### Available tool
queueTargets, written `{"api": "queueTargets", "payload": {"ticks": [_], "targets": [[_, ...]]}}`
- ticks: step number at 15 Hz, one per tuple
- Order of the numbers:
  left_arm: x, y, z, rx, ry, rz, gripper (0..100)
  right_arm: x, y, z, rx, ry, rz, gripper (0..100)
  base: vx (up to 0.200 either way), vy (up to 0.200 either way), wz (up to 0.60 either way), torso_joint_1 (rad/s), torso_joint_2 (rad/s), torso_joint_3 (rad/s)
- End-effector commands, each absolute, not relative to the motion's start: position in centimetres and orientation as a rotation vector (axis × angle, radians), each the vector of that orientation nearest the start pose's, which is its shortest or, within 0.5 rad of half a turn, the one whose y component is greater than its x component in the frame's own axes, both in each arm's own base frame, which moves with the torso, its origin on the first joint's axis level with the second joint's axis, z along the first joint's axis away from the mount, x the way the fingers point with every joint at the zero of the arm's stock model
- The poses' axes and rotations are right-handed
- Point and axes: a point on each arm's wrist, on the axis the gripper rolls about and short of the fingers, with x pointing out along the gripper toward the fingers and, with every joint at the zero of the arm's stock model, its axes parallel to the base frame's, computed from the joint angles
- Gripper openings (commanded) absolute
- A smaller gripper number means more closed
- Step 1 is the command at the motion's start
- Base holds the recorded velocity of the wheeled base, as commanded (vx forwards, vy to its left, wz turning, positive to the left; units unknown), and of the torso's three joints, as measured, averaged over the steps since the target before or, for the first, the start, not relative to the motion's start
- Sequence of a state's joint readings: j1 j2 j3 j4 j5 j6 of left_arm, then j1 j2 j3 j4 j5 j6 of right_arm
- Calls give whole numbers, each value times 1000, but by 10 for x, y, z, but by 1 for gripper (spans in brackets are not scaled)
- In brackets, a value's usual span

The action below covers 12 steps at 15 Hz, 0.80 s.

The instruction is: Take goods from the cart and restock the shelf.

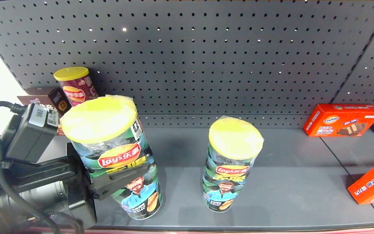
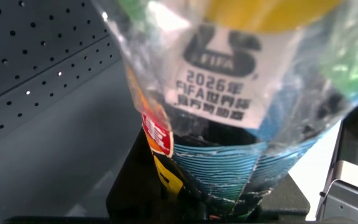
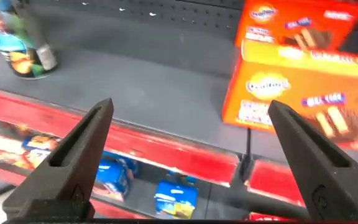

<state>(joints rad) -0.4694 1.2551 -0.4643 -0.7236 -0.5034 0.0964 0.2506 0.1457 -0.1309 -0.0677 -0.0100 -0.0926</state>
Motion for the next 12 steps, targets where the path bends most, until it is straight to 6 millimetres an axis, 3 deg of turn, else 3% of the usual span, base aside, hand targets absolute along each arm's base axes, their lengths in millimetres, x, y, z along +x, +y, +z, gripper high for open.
{"api": "queueTargets", "payload": {"ticks": [1,3,8,12], "targets": [[158,-90,208,88,20,-965,0,-15,-4,97,-88,-39,222,100,0,0,0,0,0,0],[157,-90,207,86,23,-967,0,-13,-5,85,-99,27,170,100,0,0,0,0,0,0],[155,-89,208,81,16,-967,0,-13,-6,84,-43,42,130,100,0,0,0,0,0,0],[156,-89,210,81,11,-969,0,-14,-3,77,-65,100,286,100,0,0,0,0,0,0]]}}
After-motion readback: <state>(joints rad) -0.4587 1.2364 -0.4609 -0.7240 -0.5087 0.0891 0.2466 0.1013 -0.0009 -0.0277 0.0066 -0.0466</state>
